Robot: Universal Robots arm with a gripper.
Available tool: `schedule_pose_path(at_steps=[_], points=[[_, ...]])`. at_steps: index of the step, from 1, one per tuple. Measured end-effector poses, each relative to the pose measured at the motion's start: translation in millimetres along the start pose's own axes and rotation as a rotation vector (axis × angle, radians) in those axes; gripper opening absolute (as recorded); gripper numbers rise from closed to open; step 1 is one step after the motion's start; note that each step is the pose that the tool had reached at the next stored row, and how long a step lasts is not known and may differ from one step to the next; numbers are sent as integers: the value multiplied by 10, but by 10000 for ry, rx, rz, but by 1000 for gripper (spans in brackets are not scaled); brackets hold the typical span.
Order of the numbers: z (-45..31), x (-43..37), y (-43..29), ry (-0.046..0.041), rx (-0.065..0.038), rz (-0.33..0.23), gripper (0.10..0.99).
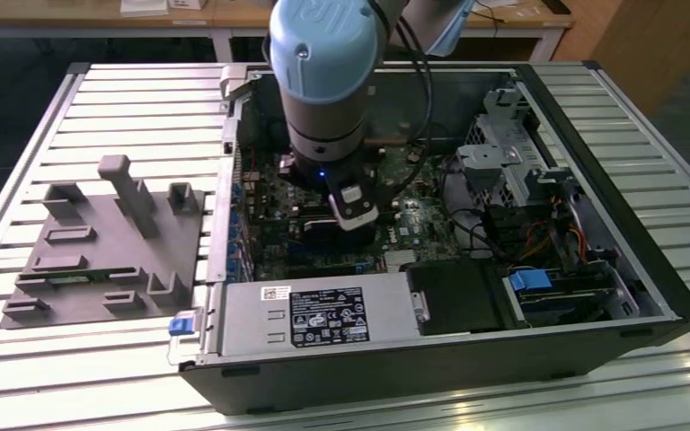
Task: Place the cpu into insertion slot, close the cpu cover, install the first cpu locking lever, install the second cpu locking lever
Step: 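Install the second cpu locking lever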
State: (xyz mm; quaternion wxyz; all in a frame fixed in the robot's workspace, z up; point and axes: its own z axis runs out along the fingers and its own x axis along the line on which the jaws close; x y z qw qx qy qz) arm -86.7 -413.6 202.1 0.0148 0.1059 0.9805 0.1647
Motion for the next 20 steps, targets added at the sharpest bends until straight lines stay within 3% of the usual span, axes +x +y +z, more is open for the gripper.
schedule_pose_path(at_steps=[4,11,20], points=[[22,9,-9,14,-48,-12,102],[55,10,-17,57,-259,1,102],[106,23,-39,63,-284,4,102]])
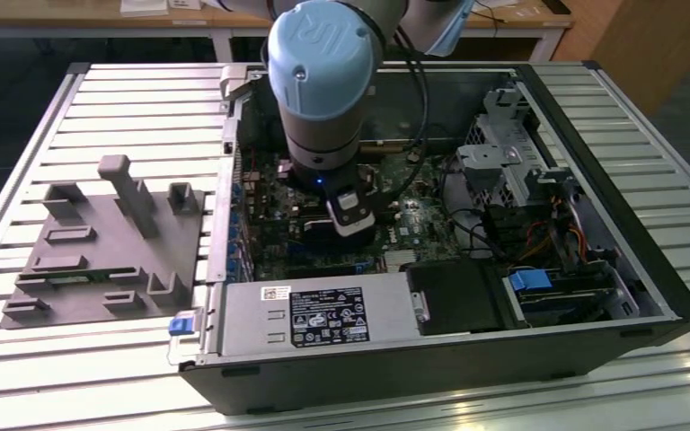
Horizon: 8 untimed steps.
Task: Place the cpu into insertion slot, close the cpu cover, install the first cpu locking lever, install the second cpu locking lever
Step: 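Install the second cpu locking lever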
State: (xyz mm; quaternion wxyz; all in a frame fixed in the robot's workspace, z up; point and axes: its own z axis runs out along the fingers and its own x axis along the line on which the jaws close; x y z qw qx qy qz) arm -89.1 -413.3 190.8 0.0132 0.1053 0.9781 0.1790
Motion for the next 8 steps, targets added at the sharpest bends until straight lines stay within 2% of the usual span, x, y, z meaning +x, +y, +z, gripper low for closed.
schedule_pose_path(at_steps=[8], points=[[30,22,-11,0,2,0,102]])
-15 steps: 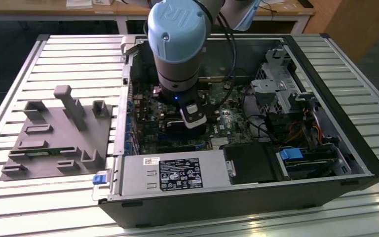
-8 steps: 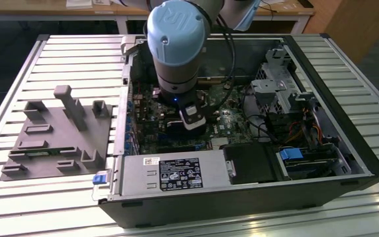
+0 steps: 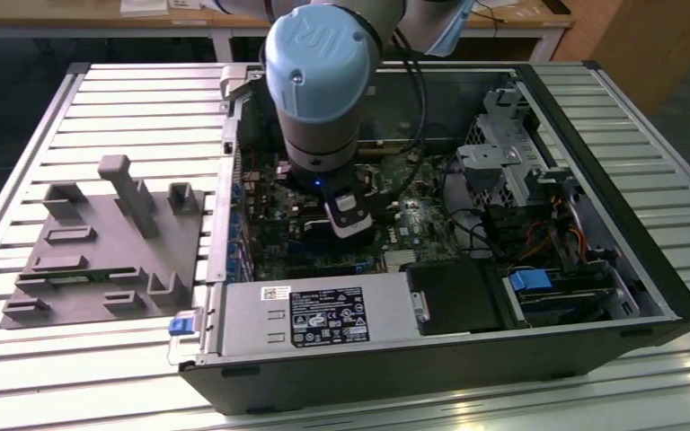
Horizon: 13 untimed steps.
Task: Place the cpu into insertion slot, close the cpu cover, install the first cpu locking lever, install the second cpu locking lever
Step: 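Install the second cpu locking lever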
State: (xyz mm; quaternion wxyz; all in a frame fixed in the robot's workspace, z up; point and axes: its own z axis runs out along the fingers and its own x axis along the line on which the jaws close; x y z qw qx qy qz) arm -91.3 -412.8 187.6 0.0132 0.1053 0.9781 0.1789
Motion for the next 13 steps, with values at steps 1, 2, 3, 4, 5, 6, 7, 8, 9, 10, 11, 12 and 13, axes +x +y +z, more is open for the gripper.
schedule_pose_path(at_steps=[1,2,3,4,5,6,7,8,9,10,11,12,13], points=[[4,1,0,1,-1,-1,102],[10,3,-1,0,-4,-1,102],[14,6,-1,-1,-3,0,102],[17,9,-3,0,-2,0,102],[21,12,-5,1,-1,0,102],[25,17,-7,0,-2,1,102],[28,20,-9,-1,1,0,102],[30,25,-11,-2,6,-1,102],[30,30,-12,-3,11,-1,102],[32,36,-13,-4,10,-2,102],[32,41,-14,-6,11,-2,102],[32,45,-15,-6,12,-2,102],[31,47,-15,-6,14,-3,102]])
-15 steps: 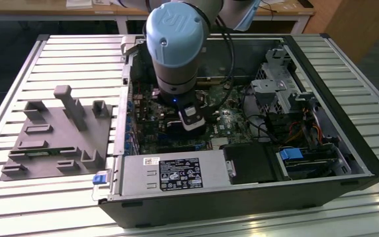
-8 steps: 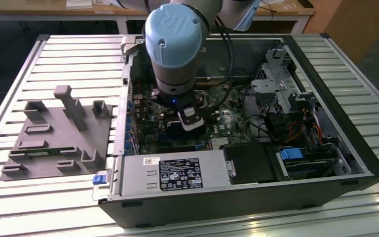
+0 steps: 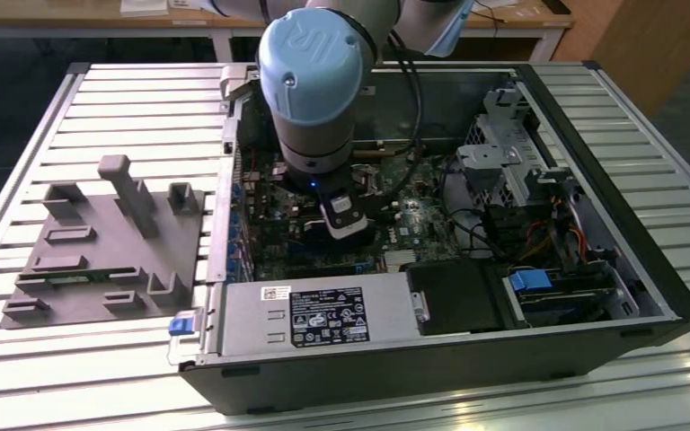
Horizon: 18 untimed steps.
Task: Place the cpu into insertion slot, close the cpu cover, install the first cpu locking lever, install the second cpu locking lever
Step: 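Install the second cpu locking lever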
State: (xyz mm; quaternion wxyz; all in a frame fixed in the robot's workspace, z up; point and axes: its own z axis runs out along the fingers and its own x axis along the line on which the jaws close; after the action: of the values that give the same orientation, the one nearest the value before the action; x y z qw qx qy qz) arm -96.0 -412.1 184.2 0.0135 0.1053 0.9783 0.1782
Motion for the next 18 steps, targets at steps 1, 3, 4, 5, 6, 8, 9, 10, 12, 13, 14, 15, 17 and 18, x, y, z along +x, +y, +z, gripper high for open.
schedule_pose_path(at_steps=[1,3,4,5,6,8,9,10,12,13,14,15,17,18], points=[[0,1,0,0,3,-1,102],[-1,2,3,-3,11,-1,102],[-5,2,6,-4,13,-1,102],[-10,2,10,-6,10,-2,102],[-16,2,14,-7,12,-1,102],[-24,4,20,-6,27,-1,102],[-23,4,22,-7,26,-2,102],[-22,6,26,-7,26,-1,102],[-14,14,46,-11,34,-3,102],[-10,19,57,-15,43,-4,102],[-6,25,68,-20,52,-7,102],[-2,30,78,-26,60,-9,102],[1,33,85,-35,75,-13,102],[2,33,85,-42,89,-16,102]])
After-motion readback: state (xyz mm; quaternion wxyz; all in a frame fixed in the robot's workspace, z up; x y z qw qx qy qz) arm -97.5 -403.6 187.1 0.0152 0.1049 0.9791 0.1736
